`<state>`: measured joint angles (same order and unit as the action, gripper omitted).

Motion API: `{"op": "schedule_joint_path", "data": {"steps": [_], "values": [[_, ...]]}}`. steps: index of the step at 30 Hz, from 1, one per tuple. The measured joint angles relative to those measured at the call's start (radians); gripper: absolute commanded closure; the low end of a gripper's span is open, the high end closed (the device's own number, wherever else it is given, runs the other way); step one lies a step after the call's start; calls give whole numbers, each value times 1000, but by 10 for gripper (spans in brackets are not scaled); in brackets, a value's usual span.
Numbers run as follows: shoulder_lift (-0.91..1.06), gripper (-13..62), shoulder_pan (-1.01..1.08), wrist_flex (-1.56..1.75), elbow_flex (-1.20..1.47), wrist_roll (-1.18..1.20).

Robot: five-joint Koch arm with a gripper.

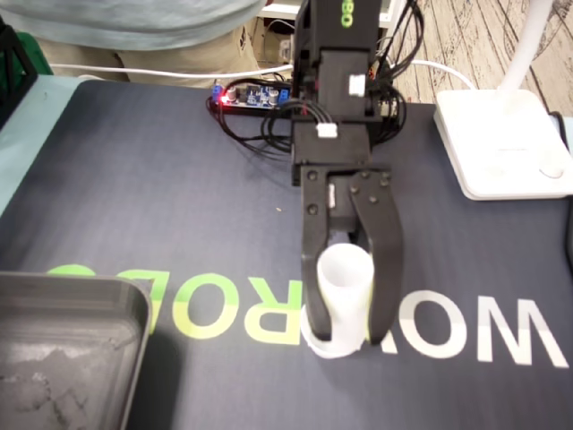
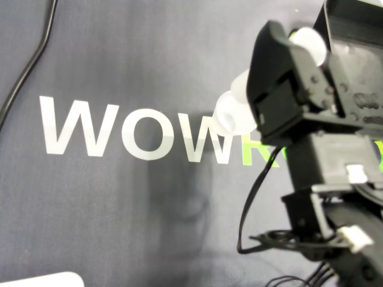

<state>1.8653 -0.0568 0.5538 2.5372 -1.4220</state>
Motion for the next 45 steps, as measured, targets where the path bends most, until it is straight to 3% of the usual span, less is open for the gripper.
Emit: {"op": "schedule_joint_path", "data": {"steps": [11, 26, 29, 42, 45], "values": [[9, 435, 206, -293, -331, 275], [-399, 437, 569, -528, -916, 1012], [-489, 507, 630, -535, -943, 1236], [-724, 506, 692, -491, -1022, 1793], [-801, 506, 687, -393, -1049, 2013]]}}
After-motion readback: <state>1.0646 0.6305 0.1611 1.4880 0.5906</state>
